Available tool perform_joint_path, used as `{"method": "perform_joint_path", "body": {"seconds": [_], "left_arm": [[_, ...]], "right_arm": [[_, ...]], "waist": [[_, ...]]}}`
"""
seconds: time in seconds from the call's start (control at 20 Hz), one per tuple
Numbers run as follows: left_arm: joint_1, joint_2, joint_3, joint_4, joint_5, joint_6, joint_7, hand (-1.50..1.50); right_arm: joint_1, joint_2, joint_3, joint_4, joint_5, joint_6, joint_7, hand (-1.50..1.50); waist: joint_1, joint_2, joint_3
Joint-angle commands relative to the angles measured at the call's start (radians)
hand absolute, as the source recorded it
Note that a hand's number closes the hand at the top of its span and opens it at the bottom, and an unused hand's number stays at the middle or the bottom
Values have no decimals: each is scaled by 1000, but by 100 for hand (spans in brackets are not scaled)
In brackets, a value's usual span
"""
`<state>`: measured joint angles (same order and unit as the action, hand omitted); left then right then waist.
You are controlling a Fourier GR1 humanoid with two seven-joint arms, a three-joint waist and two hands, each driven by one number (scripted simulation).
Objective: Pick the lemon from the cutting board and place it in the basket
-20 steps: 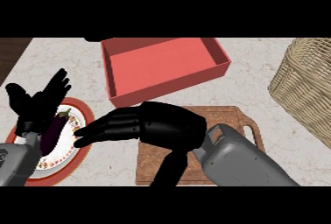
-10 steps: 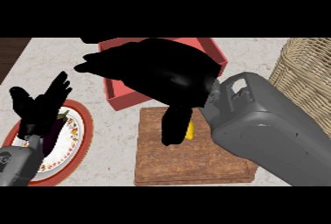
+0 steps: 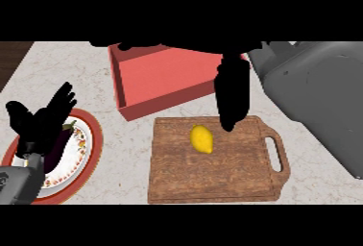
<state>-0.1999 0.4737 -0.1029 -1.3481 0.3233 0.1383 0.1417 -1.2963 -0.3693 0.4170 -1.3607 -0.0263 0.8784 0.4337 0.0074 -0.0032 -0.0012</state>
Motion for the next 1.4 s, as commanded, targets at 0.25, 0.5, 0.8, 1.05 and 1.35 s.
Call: {"method": "perform_joint_path", "body": {"seconds": [0.25,0.5,0.8,1.05,1.35], "left_arm": [[9,11,31,-67,-8,-9,63,0],[40,-21,46,-35,-21,-26,6,0],[-19,-25,53,-60,-43,-19,67,0],[-7,-28,65,-33,-59,-50,34,0],[0,-79,66,-14,-91,-42,16,0]], "right_arm": [[120,-121,-155,-70,-186,177,-8,-150],[260,-116,-203,-62,-40,122,-201,-150],[482,-44,-130,-189,163,13,-332,-150],[565,29,-66,-105,359,-149,-516,-150],[572,144,-64,44,406,-224,-596,-150]], "waist": [[-16,-4,2],[-3,4,2],[-2,4,2],[7,8,2],[2,6,1]]}}
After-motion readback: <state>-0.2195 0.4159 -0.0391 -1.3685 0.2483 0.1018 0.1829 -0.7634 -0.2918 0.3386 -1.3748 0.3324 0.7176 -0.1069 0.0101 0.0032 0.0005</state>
